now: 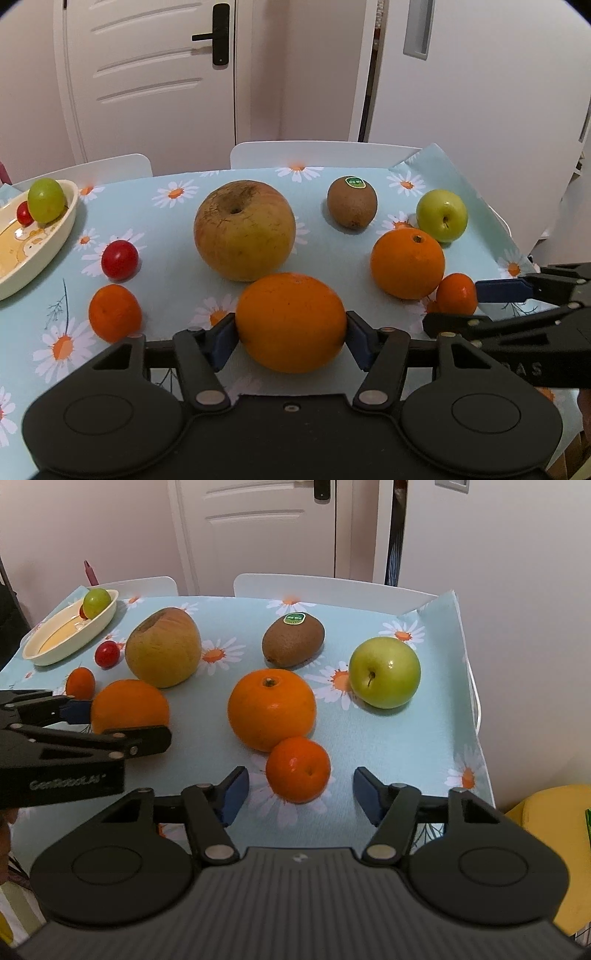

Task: Organize fruits
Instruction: 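Grasp the large orange with the left tool while the right tool grasps a mandarin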

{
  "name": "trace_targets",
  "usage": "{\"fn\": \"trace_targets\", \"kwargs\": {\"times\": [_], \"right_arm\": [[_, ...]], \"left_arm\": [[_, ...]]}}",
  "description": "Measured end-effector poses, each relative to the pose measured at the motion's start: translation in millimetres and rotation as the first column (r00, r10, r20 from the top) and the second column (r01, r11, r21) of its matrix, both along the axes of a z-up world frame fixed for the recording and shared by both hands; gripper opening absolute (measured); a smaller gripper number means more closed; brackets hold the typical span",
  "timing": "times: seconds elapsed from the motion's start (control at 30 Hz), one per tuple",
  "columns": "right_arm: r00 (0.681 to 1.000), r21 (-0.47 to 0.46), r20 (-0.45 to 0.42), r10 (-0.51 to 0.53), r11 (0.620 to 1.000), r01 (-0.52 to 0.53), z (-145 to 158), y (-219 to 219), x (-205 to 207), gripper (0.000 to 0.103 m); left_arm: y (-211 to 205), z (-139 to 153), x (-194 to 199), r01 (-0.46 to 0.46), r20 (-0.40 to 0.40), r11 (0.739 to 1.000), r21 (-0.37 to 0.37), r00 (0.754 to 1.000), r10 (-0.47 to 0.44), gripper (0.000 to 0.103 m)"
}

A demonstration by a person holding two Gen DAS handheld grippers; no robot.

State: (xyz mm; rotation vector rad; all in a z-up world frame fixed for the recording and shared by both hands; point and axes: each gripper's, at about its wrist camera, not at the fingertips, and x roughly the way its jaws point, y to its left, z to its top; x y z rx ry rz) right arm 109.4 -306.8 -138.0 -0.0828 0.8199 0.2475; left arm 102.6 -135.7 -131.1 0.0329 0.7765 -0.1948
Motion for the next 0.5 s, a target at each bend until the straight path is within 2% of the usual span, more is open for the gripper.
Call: {"fn": "trace_targets", "kwargs": {"times": [0.27,0.3,0.4,0.5], "right_arm": [[1.0,-0.006,0.008,0.002,1.0,-0.002,-0.2,2.0,4.9,0.068],[1.0,-0.009,0.011,0.002,1.0,-0.002,0.2,2.4,5.0,0.067],[1.0,-0.013,0.009,0.005,1.0,-0.005,1.0,3.5,5.5,0.051],[1.0,-0.014,0.012,0.009,1.0,-0.008,2.7,4.9,3.8,0.051]], "left_arm": [[4.9,1.0,-3.7,0.003,-0.006,1.0,-0.001,1.0,-0.003,0.065],[5.5,1.0,-4.2,0.003,-0.006,1.0,-0.002,1.0,-0.003,0.065],[7.0,1.2,-6.4,0.003,-0.008,1.0,-0.004,1.0,-0.003,0.065],[10.3,2.0,-9.5,-0.002,-0.007,1.0,-0.008,1.0,0.002,0.065]]}}
